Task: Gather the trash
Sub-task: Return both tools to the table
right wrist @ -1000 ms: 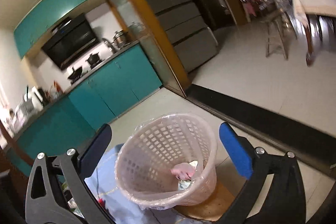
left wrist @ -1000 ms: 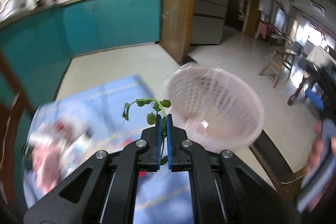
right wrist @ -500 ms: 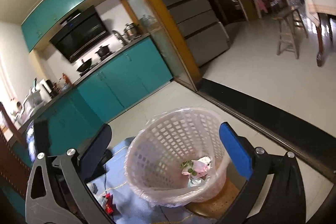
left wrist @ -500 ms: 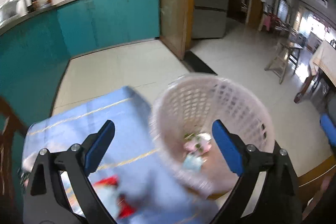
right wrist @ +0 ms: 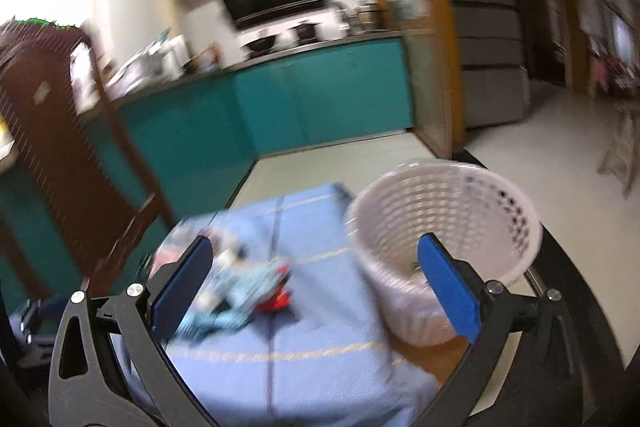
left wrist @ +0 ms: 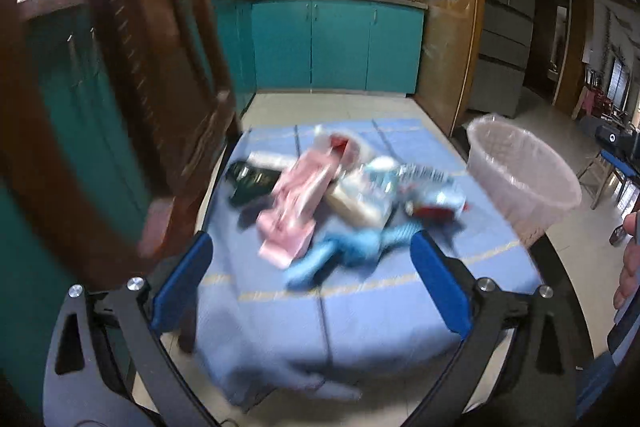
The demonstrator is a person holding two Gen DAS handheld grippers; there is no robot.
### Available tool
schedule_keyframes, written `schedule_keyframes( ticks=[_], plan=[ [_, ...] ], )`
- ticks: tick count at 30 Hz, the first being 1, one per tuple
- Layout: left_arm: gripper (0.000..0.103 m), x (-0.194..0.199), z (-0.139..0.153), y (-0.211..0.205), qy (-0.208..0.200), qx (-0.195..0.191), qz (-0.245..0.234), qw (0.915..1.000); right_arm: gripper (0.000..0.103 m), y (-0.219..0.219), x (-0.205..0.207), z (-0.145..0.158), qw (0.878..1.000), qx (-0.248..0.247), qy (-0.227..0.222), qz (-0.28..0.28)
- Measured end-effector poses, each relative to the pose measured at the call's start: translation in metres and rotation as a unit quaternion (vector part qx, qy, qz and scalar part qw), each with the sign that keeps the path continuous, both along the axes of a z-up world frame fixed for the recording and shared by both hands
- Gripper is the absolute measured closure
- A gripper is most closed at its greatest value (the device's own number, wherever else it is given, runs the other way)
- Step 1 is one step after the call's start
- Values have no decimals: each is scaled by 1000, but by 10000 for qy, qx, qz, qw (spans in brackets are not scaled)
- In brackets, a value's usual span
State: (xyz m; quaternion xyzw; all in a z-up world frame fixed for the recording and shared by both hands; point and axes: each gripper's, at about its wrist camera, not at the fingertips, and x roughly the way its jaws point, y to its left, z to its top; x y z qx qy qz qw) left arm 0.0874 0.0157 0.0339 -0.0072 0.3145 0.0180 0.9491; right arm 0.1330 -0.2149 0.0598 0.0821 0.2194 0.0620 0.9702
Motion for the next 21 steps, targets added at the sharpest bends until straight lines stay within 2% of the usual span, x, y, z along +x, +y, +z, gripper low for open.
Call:
schedule_keyframes(
  ticks=[3,6,11,16,21],
  plan=[
    [4,-11,-7,7,99,38,86,9999,3,32,-22,-10,9986,-427,31,320],
    [4,-19,-14,5,132,91,34,9999,3,45,-40,-19,9971,-542,99,522],
    [4,-15,-22,-9,250,115,-152,9995,3,48,-59,-29,9965,-394,130,726],
    [4,-5,-29,-14,382,-90,-129,9991,3,48,-51,-33,9965,-265,277,738],
    [4,-5,-35,-16,440,16,-192,9988,3,47,-53,-32,9966,-303,256,721]
  ],
)
